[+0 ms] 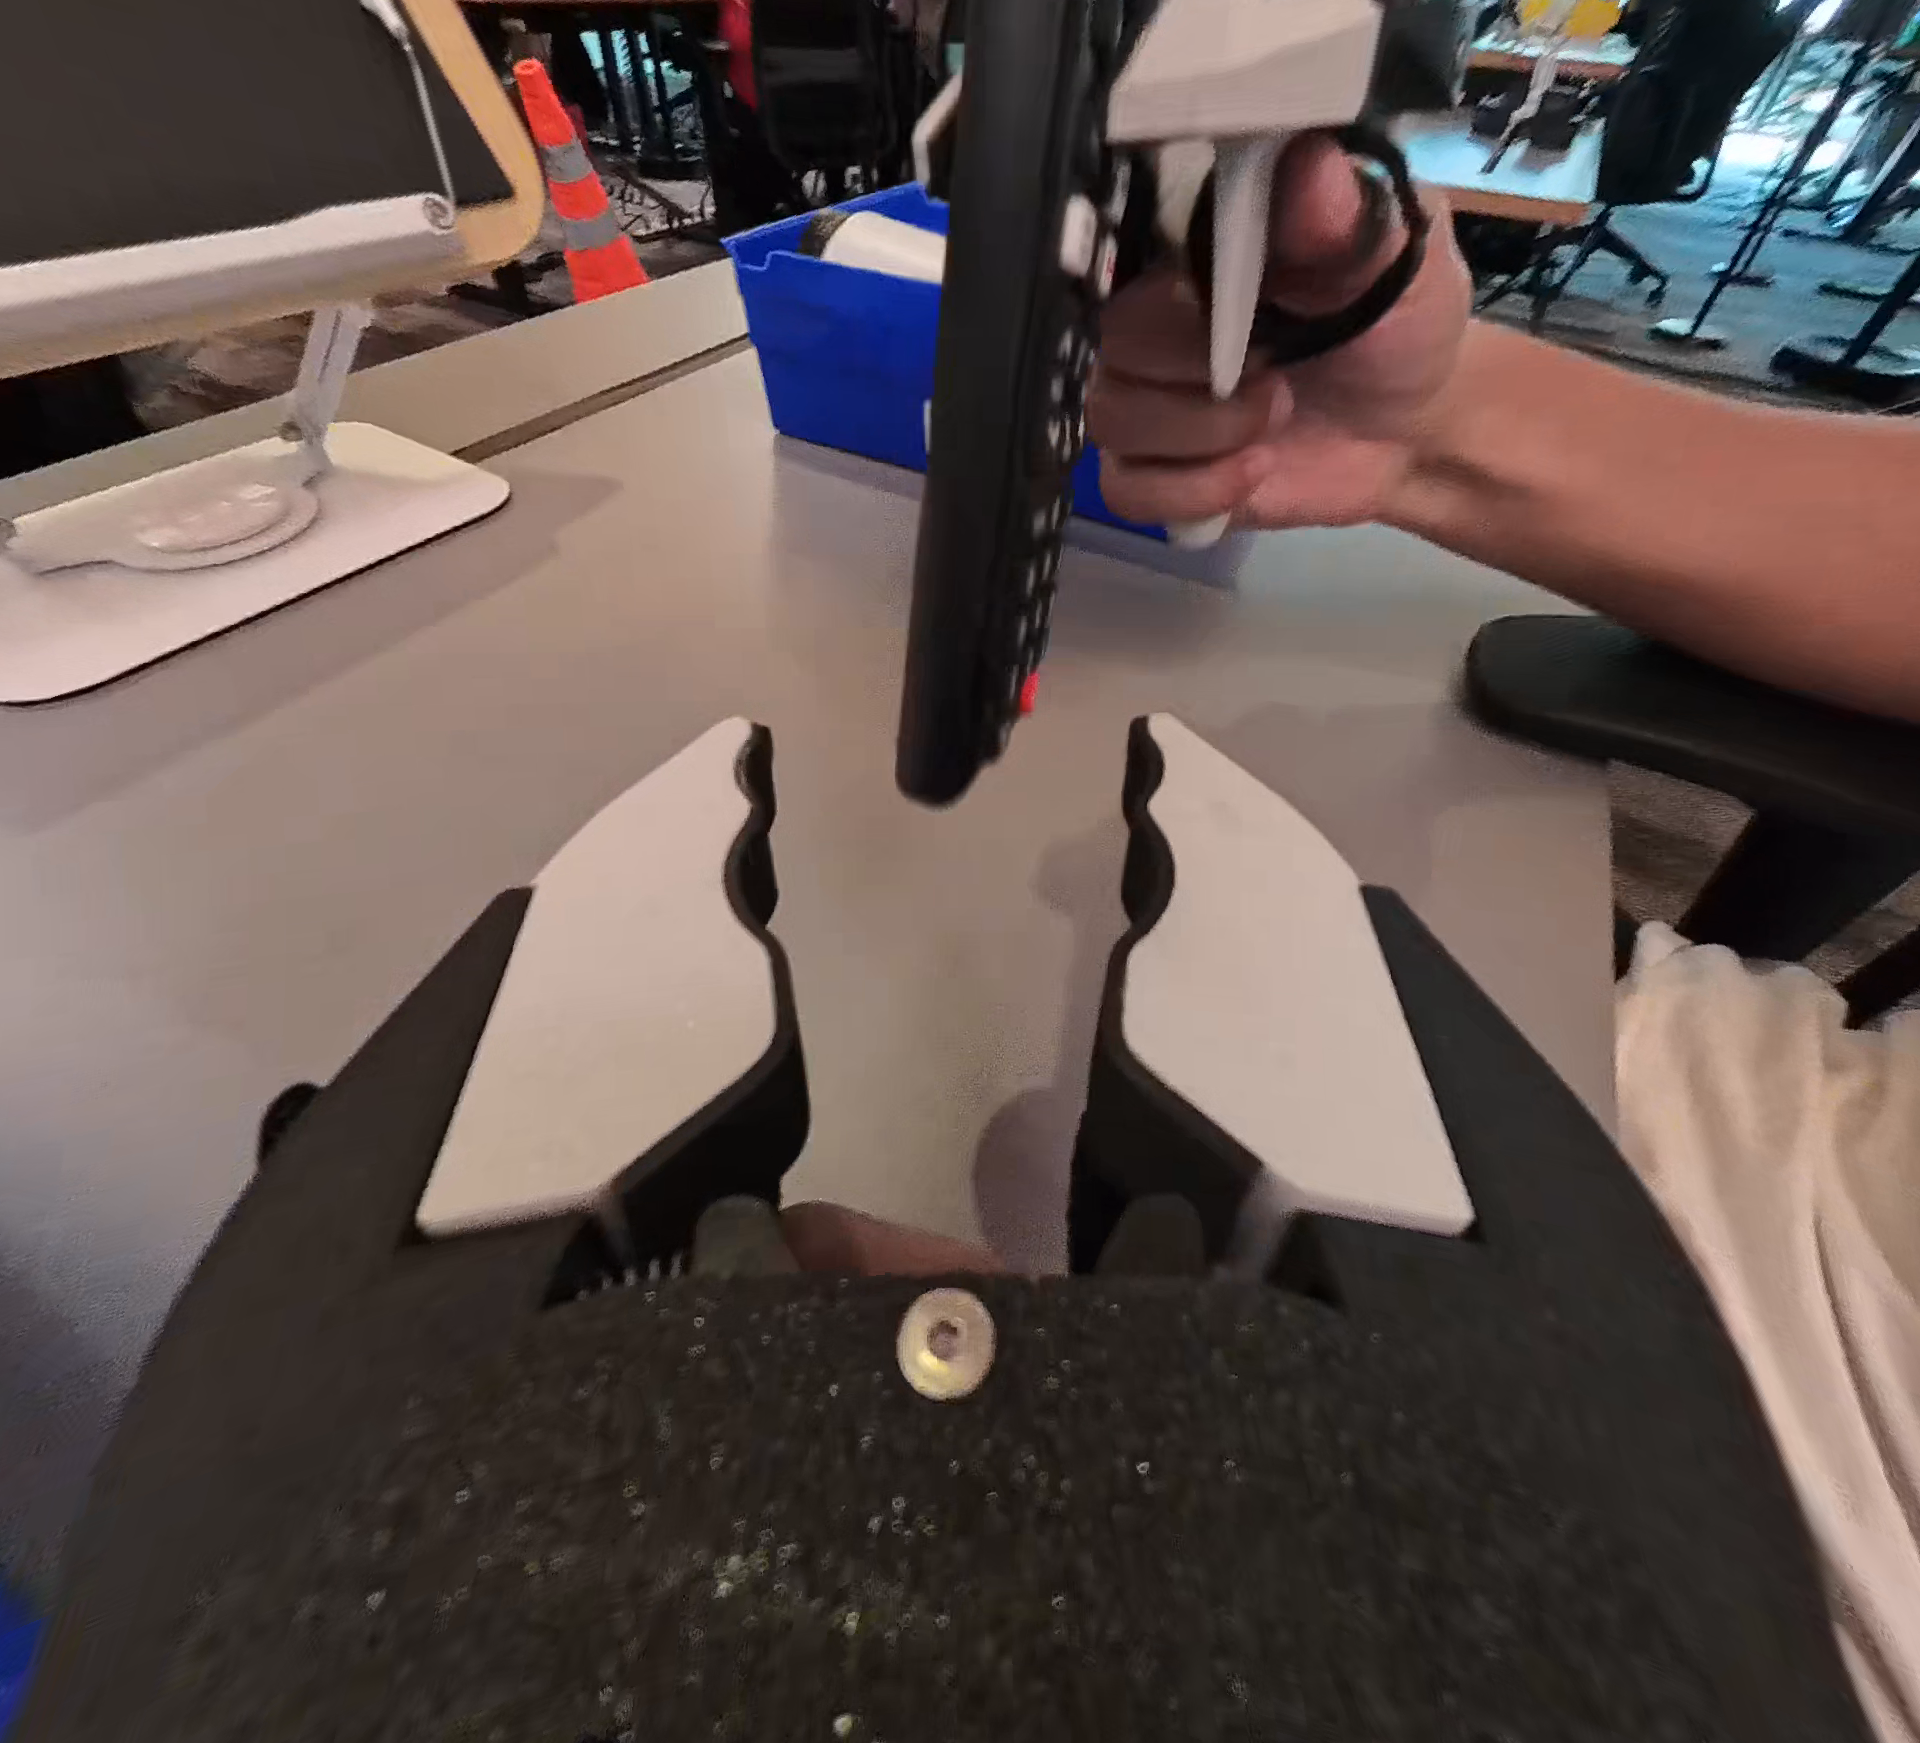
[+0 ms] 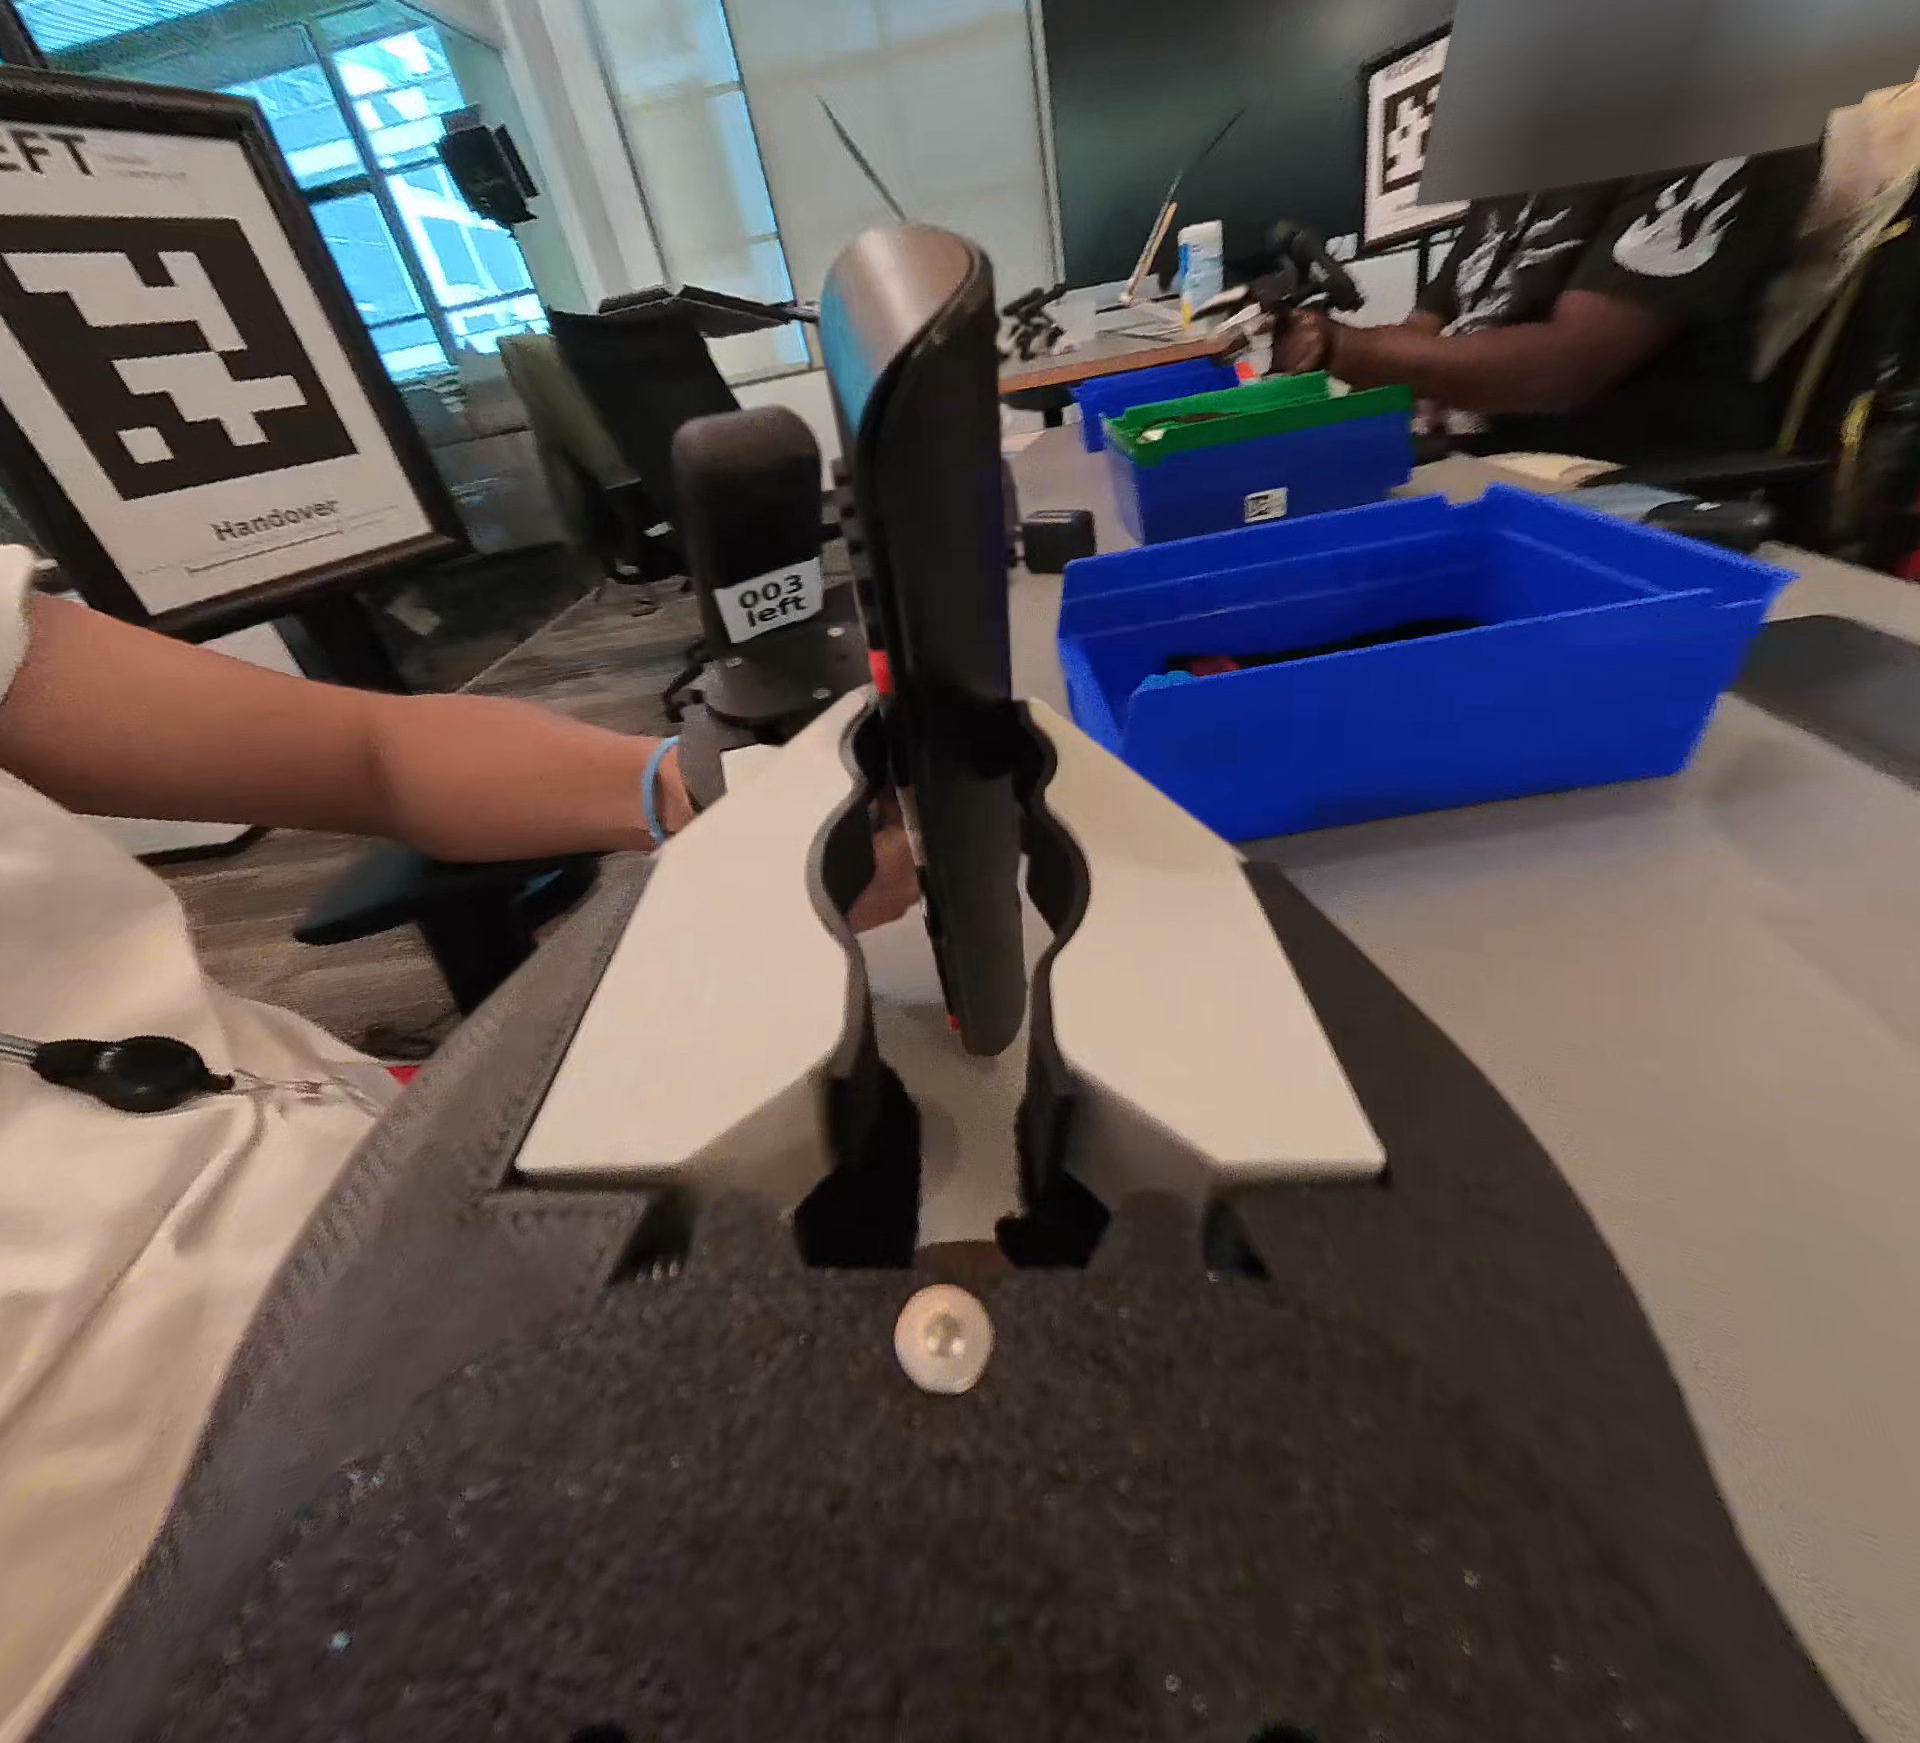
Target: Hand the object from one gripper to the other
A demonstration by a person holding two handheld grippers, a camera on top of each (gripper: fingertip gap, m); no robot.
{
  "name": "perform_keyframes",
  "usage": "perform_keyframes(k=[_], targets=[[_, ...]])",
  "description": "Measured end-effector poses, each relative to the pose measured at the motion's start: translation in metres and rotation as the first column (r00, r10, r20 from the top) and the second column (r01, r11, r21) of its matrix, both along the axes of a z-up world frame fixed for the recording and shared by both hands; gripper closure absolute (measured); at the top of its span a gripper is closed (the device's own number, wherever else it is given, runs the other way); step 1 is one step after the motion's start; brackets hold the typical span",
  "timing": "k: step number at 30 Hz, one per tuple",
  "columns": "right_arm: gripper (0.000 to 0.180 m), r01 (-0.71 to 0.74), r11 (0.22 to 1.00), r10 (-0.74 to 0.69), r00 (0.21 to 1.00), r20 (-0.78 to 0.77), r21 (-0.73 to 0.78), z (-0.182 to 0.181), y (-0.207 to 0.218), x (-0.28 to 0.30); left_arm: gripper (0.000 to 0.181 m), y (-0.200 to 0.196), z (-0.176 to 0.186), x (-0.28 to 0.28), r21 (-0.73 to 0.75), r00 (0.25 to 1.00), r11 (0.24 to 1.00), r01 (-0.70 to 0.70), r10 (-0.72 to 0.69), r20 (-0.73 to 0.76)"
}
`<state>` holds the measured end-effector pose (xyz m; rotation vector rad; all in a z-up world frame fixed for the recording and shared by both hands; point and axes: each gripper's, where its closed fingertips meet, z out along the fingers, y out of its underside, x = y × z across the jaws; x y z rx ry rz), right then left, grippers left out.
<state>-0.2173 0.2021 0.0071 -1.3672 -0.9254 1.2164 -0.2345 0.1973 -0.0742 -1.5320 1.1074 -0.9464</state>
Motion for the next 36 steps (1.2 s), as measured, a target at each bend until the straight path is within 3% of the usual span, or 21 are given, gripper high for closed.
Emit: perform_keyframes(k=[3,7,11,15,17,18,20,21,24,27,32,34,36], targets=[[0.156,-0.06,0.997,0.058,0.996,-0.066,-0.043,0.003,-0.01,-0.016,0.121,-0.009,0.003,0.001,-0.01,0.998,0.998,0.055,-0.055,0.023],[0.156,-0.09,0.994,0.084,0.992,-0.096,-0.062,0.002,-0.015,-0.027,0.155,-0.019,0.008,0.002,0.006,0.992,0.994,0.11,-0.11,0.062],[0.154,-0.028,0.999,0.025,0.995,-0.092,-0.038,-0.002,-0.008,-0.025,0.156,-0.013,0.006,0.0,-0.047,0.993,0.993,0.106,-0.103,0.053],[0.127,0.158,0.968,-0.188,0.971,0.145,0.196,-0.026,0.014,-0.01,0.156,-0.007,0.018,-0.008,-0.141,0.986,0.984,0.113,-0.094,0.138],[0.112,0.269,0.869,-0.389,0.891,0.236,0.416,-0.032,0.029,0.005,0.156,-0.01,0.02,-0.011,-0.259,0.972,0.948,0.184,-0.136,0.19],[0.11,0.323,0.774,-0.517,0.819,0.249,0.545,-0.03,0.037,0.016,0.156,-0.011,0.018,-0.013,-0.316,0.967,0.924,0.214,-0.154,0.204],[0.111,0.286,0.534,-0.702,0.674,0.229,0.795,-0.024,0.041,0.03,0.156,-0.013,0.012,-0.014,-0.425,0.961,0.869,0.254,-0.177,0.211],[0.109,0.213,0.459,-0.752,0.611,0.249,0.863,-0.028,0.042,0.032,0.156,-0.017,0.008,-0.014,-0.489,0.955,0.824,0.286,-0.206,0.212],[0.098,0.133,0.341,-0.839,0.489,0.238,0.931,-0.03,0.051,0.043,0.156,-0.028,-0.013,-0.013,-0.635,0.95,0.709,0.306,-0.274,0.151],[0.095,-0.053,0.175,-0.902,0.391,0.182,0.983,-0.03,0.053,0.05,0.157,-0.033,-0.041,-0.017,-0.709,0.952,0.668,0.226,-0.305,0.016],[0.097,-0.338,0.085,-0.923,0.329,0.202,0.937,-0.07,0.052,0.029,0.157,-0.041,-0.046,-0.013,-0.77,0.946,0.601,0.215,-0.325,0.011],[0.112,-0.383,0.027,-0.937,0.312,0.157,0.923,-0.075,0.056,0.027,0.157,-0.049,-0.041,-0.011,-0.778,0.935,0.575,0.252,-0.352,0.043],[0.147,-0.357,-0.091,-0.941,0.336,0.036,0.93,-0.062,0.054,0.025,0.156,-0.054,-0.036,-0.01,-0.791,0.93,0.549,0.271,-0.36,0.069]])
